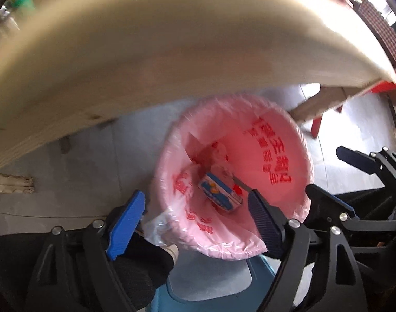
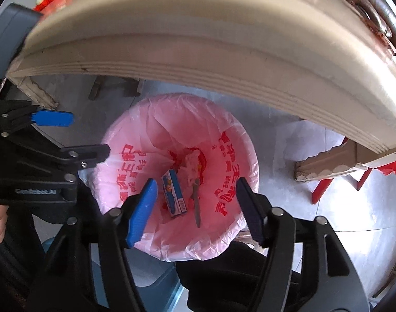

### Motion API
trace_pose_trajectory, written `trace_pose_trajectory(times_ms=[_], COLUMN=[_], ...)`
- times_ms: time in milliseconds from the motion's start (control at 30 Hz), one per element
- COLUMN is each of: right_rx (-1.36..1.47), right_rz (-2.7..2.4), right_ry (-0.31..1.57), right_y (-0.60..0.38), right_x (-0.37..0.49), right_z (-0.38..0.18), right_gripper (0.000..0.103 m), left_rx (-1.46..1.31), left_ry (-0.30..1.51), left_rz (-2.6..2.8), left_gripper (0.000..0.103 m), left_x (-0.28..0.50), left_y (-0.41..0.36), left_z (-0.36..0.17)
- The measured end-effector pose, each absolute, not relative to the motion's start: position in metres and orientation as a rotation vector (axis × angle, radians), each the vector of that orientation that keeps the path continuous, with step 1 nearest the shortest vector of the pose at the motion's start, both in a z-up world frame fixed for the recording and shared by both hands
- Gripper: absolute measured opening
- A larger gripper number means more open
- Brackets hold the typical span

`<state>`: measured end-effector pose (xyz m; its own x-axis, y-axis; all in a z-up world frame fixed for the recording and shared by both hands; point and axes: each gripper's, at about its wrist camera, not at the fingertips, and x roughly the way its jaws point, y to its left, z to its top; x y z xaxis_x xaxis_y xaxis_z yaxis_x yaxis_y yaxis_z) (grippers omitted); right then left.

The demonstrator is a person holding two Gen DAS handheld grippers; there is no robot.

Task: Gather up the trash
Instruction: 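Move both tools back over the table toward the remaining trash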

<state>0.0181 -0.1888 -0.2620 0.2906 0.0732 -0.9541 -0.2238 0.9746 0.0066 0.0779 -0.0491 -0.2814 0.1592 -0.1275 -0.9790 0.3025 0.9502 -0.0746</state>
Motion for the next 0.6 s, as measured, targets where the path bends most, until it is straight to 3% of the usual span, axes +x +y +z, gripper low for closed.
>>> trace_pose_trajectory(times_ms=[400,600], right_rx=[-0.030,-0.063], right_rz=[0.197,0.185], right_ry=[1.071,0.946], right_y=[-0.193,-0.191], right_x=[0.002,-0.004], right_z=[-0.164,-0.111], right_gripper=[0.080,0.082], left_rx=[0.105,0.037], left_ry=[1.177,1.138], left_rz=[-0.231,-0.199], left_gripper=[0.092,0.093], left_x=[0.061,0.056], left_y=[-0.026,-0.010], left_z=[-0.169,-0.129])
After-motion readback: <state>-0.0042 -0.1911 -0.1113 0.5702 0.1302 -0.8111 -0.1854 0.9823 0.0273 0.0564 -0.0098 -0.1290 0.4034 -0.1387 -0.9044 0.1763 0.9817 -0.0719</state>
